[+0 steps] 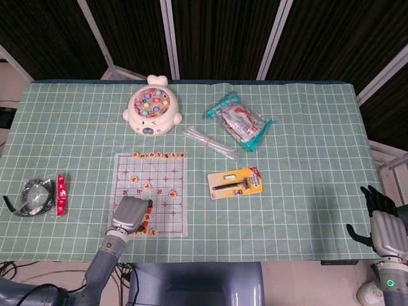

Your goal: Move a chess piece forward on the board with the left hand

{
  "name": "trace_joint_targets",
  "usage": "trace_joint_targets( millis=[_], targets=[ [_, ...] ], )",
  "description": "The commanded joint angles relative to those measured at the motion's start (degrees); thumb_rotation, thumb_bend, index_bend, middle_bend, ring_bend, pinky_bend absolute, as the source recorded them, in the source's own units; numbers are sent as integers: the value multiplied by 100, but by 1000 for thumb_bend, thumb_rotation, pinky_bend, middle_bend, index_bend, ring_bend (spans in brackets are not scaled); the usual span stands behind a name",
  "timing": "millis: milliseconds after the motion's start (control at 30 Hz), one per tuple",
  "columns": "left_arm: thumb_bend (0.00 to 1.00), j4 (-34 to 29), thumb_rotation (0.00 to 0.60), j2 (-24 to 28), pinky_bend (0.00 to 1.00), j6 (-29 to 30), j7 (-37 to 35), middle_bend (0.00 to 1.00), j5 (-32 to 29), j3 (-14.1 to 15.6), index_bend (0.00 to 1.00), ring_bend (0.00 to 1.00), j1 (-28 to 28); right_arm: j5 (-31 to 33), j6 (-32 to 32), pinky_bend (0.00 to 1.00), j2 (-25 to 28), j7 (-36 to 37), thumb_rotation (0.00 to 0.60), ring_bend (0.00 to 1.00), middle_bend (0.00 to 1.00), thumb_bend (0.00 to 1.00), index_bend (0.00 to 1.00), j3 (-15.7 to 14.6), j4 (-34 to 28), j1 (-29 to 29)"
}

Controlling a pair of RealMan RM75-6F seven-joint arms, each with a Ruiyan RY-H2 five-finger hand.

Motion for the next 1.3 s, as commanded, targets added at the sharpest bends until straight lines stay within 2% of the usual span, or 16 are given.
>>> trace_joint_targets(
  millis=[33, 600, 1300],
  targets=[
    [278, 36, 600, 27, 1000, 17, -33, 1000, -16, 10, 542, 1000, 24, 6, -14, 0, 0, 5, 600, 0, 0, 367, 0, 0, 0, 5],
    [278, 450, 600, -104, 1000, -205, -232, 1000, -70, -41, 542, 1000, -21, 25, -21, 0, 6, 32, 600, 0, 0, 367, 0, 6, -12, 6],
    [278, 560, 600, -232, 1000, -221, -112, 1000, -186, -87, 539, 1000, -115, 42, -51, 0, 12, 81, 600, 0, 0, 366, 0, 13, -7, 16]
  ],
)
